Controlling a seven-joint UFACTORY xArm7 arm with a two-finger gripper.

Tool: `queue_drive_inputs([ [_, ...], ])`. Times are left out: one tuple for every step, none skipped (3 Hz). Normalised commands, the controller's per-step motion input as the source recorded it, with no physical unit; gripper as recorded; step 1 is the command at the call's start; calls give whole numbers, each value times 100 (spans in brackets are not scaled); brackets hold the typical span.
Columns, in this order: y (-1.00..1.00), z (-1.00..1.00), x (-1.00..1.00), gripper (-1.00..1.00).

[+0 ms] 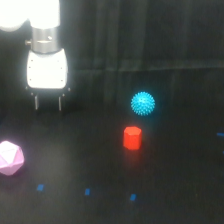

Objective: Pick up the red object from the table

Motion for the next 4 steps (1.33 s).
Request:
queue_drive_inputs([
  [-2, -81, 94, 87],
  [-64, -22, 100, 94],
  [-41, -76, 99, 93],
  [-61, 35, -5, 63],
])
